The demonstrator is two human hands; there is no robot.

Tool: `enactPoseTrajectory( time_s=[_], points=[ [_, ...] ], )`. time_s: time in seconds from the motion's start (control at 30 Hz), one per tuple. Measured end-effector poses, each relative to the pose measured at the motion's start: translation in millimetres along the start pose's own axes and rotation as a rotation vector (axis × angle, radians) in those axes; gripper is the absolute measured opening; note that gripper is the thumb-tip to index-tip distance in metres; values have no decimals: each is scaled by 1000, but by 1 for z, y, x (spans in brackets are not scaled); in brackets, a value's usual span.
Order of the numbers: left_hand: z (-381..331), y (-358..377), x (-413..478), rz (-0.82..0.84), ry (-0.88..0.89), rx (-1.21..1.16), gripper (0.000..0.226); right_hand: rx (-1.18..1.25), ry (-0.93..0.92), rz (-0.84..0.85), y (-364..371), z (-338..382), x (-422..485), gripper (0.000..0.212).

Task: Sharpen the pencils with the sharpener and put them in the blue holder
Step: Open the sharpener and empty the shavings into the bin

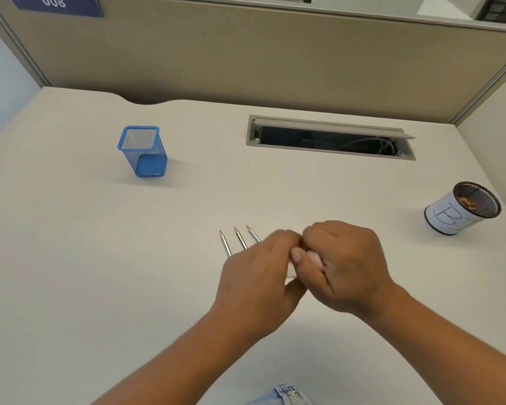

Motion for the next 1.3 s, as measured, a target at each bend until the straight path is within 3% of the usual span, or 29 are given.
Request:
enactPoseTrajectory(
  time_s=[0.1, 0.23, 0.37, 0.47, 0.57, 0.87, 1.03, 1.17, 1.3],
  points=[
    [2, -5, -4, -136, 29, -35, 15, 48, 229, 100, 11, -8, -4, 47],
    [9, 1, -7, -102, -7, 12, 12, 26, 149, 121, 9, -2, -7, 53],
    [10, 7, -10, -108, -35, 27, 24, 35, 93, -14, 5, 5, -9, 47],
    [50, 1, -13, -131, -267, -59, 42, 104, 193, -172, -17, -19, -10, 51],
    [63, -3, -11, -185, -272, -178, 44, 147, 277, -183, -18, -42, -5, 47],
    [33, 20, 1, -78, -205, -239, 32, 635, 522, -135, 35, -27, -25, 36],
    [29, 31, 8, -24, -213, -222, 29, 818, 680, -169, 36, -35, -31, 45],
    [25, 46, 12, 74, -213, -313, 20, 982, 853, -255, 33, -55, -44, 39],
    [24, 78, 20, 242, -235, -409, 9, 955, 990, -342, 32, -94, -75, 42]
  ],
)
Point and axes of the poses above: each hand's wrist, its own x-axis towards the middle knuckle, its own y-axis out of the palm, z = x × y, the point moved 6 cm from there along x, towards the middle knuckle, and after that the axes turned 6 degrees about -y, right-handed, at the moved point
